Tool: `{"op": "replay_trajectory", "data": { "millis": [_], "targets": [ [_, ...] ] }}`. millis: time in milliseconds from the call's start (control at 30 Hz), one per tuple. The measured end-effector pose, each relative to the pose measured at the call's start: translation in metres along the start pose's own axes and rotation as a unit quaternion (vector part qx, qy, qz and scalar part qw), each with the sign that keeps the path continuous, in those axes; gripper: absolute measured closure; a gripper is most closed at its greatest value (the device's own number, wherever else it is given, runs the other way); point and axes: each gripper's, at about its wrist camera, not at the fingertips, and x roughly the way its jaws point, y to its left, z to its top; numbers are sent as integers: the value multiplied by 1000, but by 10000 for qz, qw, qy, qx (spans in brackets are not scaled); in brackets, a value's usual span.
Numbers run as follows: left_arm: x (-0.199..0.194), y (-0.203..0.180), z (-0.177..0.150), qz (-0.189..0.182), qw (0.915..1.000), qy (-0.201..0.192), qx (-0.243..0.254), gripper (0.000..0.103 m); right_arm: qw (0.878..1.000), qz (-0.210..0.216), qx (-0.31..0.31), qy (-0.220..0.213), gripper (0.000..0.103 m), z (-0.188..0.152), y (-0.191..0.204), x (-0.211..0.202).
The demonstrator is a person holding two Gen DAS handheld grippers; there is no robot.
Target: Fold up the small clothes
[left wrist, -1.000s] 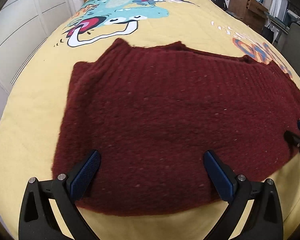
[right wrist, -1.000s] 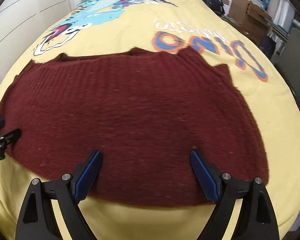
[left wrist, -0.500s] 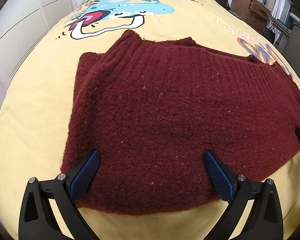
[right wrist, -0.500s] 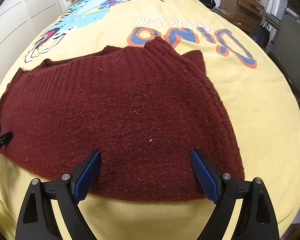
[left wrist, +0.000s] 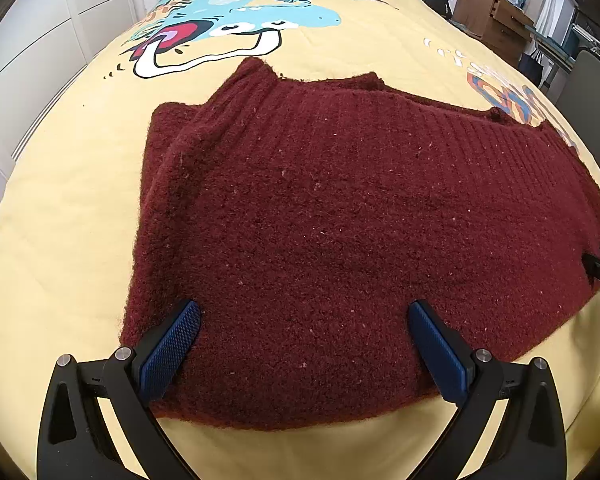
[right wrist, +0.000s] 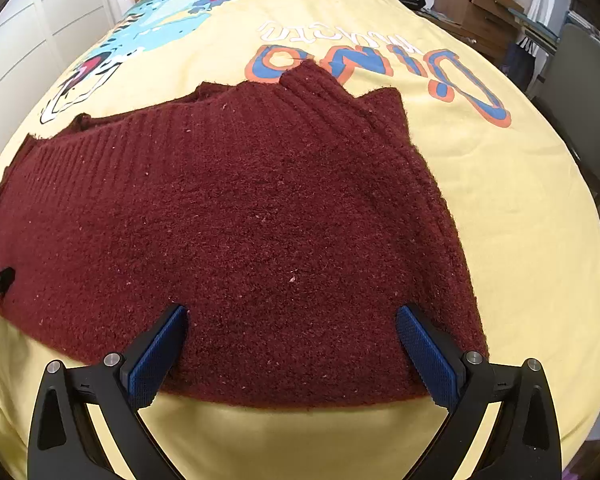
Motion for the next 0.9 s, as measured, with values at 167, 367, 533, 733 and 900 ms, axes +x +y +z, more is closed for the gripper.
{"op": "replay_trajectory", "data": {
  "millis": [167, 367, 533, 733, 900],
  "targets": [
    [-8, 3, 5, -93, 9998, 140, -80, 1, 10000, 38, -25, -58, 0, 3, 4, -20],
    [-41, 32, 18, -318, 9978, 193, -549, 1, 9998, 142, -53, -162, 0, -2, 5, -48],
    [-49, 77, 26, -237, 9956, 291, -859, 1, 9997, 126, -78, -173, 0, -15, 5, -66],
    [-15, 111, 26, -831, 9824, 723, -1506, 1, 9999, 70, 87, -88, 0, -30, -7, -76],
    [22, 107, 24, -1028, 9753, 1131, -1592, 1, 9999, -15, 154, 10, 0, -35, -15, -74]
  ]
}}
